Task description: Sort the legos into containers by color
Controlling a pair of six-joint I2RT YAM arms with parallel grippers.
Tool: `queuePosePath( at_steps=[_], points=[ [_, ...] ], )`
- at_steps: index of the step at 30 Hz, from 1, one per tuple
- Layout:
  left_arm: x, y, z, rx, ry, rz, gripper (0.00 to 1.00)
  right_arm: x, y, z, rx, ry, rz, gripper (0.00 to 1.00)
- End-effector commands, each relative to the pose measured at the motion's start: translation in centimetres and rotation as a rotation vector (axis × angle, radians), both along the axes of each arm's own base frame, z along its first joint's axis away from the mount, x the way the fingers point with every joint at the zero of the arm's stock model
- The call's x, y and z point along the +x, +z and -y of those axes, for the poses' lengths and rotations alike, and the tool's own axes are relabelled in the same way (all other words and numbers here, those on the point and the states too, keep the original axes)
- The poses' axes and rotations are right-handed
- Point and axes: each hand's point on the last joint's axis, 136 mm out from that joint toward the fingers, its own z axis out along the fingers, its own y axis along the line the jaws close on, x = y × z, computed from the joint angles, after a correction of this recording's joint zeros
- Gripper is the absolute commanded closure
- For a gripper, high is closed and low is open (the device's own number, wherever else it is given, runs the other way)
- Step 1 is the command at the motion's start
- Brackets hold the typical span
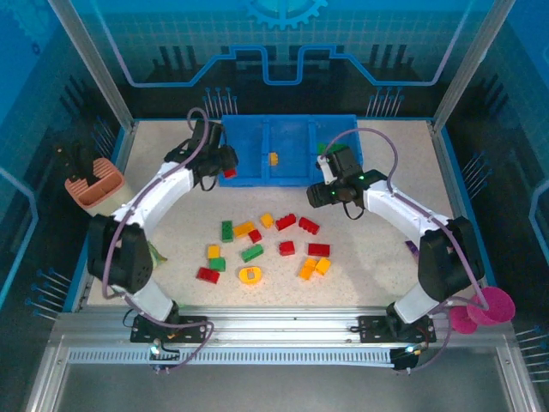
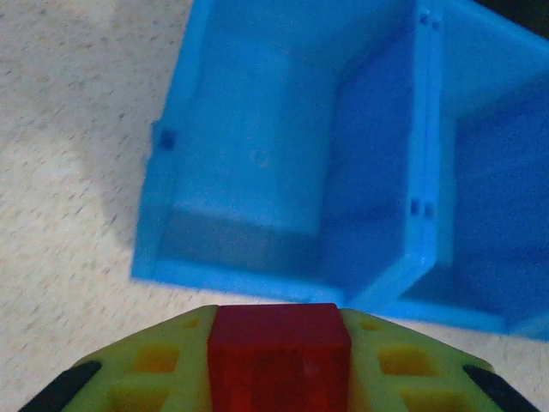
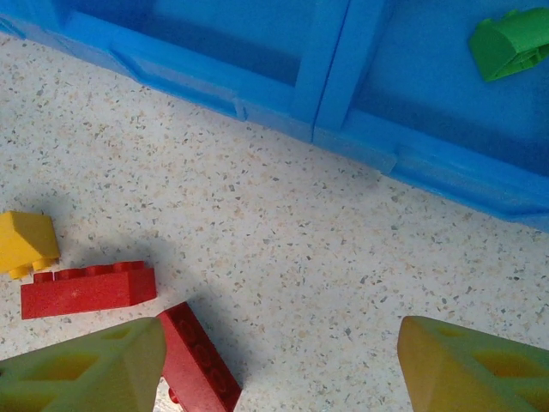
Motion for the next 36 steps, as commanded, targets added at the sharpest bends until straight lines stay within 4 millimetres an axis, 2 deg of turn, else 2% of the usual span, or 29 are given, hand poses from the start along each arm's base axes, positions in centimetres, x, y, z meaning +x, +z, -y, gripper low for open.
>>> queuePosePath(
  at_steps=[1,7,12,14,16,19,21,26,29,32,36],
  points=[
    [2.7,-1.6,1.1,0.012,-0.031,0.003,0.81,0.4,2.1,0.0,0.043,-0.011,0.046,0.27],
    [8.3,-4.3,2.1,0.042,-0.039,-0.008,0.79,0.1,3.3,0.5,0.028,-0.011,0.07,0.27],
    [11.8,-6.4,2.6,0.024,-0.034,-0.025,0.77,-0.6,3.7,1.0,0.022,-0.022,0.071,0.27],
    [12.6,-6.8,2.7,0.029,-0.039,-0.031,0.74,-1.0,3.8,1.2,0.02,-0.027,0.071,0.27],
    [13.1,-6.8,2.9,0.033,-0.046,-0.03,0.66,-1.3,3.9,1.5,0.016,-0.031,0.073,0.27],
    [13.1,-5.9,3.0,0.033,-0.052,-0.017,0.51,-1.6,4.0,1.8,0.009,-0.038,0.076,0.26],
    [12.7,-4.5,3.0,0.032,-0.06,0.003,0.44,-1.7,4.0,1.9,0.013,-0.041,0.079,0.26],
    [10.0,-0.6,3.3,0.047,-0.11,0.054,0.37,-1.6,3.7,1.4,0.036,-0.033,0.075,0.26],
    [6.3,1.6,2.6,0.088,-0.119,0.053,0.37,-1.7,3.9,1.1,0.048,-0.028,0.081,0.26],
    [0.8,1.8,1.3,0.122,-0.121,0.026,0.36,-1.9,4.2,1.1,0.059,-0.031,0.086,0.26],
    [-7.9,-0.6,-1.0,0.139,-0.129,-0.09,0.35,-2.7,5.8,0.7,0.098,-0.017,0.095,0.26]
  ],
)
